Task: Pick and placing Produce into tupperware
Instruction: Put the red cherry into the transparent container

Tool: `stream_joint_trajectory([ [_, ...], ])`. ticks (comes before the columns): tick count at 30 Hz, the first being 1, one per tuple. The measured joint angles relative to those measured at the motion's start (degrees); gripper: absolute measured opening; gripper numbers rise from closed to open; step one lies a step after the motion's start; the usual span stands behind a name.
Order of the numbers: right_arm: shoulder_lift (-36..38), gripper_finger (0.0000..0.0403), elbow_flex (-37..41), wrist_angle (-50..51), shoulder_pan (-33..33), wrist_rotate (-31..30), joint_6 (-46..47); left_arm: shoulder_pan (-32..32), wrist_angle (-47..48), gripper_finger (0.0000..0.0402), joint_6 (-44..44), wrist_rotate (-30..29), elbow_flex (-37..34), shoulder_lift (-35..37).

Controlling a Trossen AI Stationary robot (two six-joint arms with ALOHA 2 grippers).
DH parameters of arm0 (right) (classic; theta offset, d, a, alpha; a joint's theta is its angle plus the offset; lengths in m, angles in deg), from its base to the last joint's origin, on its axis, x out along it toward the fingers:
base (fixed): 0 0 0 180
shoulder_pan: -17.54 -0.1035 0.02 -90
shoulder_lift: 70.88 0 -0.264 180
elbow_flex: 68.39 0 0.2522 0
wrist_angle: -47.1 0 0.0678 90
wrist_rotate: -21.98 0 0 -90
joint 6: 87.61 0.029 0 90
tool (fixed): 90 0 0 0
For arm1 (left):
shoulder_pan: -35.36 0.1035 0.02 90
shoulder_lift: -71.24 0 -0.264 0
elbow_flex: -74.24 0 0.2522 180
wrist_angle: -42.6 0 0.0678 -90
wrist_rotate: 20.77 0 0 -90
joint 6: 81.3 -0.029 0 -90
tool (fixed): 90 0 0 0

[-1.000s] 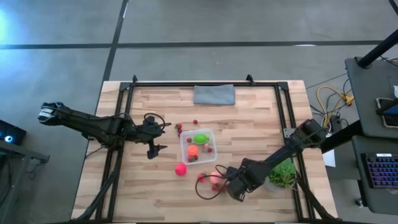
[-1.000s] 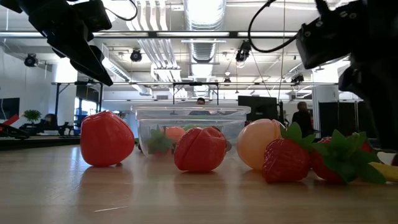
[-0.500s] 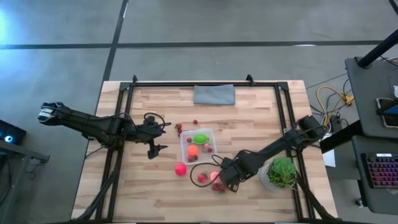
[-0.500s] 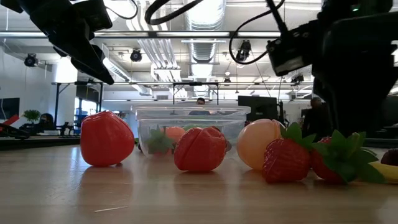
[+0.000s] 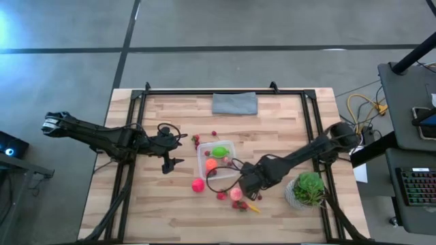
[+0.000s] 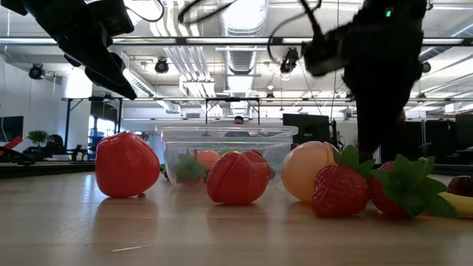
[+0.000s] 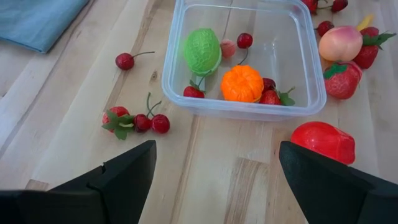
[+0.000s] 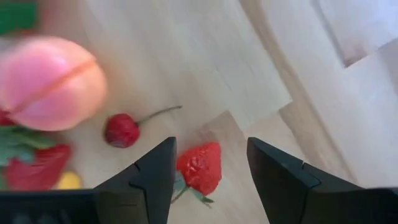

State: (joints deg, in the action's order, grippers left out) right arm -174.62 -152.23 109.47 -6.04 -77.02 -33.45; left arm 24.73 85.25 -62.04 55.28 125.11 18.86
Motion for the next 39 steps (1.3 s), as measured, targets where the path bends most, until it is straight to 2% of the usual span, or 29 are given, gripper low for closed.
stream_joint_trajectory([
  [3,2.81,0.0190,0.10,0.60,-1.46,-2.06,1.95,0.00,0.00,0.0325,-0.07,-0.01,0.00,0.00],
  [6,4.67,0.0188,0.78,0.59,-3.00,-1.48,2.42,0.00,-0.01,0.0325,-0.09,-0.01,0.00,0.00],
  [12,4.07,0.0181,2.84,-0.01,-6.18,4.26,4.21,0.00,-0.07,0.0325,-0.11,-0.01,0.00,0.01],
  [20,3.41,0.0176,4.38,-3.51,-9.92,4.44,6.22,-0.04,-0.10,0.0325,-0.12,-0.01,-0.02,0.00],
  [26,3.41,0.0183,6.94,-5.68,-10.36,4.44,8.05,-0.04,-0.15,0.0325,-0.13,-0.01,-0.02,0.00],
  [32,3.41,0.0200,8.50,-7.11,-10.29,4.42,10.73,-0.04,0.02,0.0325,-0.15,0.00,-0.02,0.00],
  [39,3.39,0.0246,7.84,-7.30,-10.43,4.44,6.49,-0.02,0.02,0.0325,-0.42,-0.01,-0.02,-0.03],
])
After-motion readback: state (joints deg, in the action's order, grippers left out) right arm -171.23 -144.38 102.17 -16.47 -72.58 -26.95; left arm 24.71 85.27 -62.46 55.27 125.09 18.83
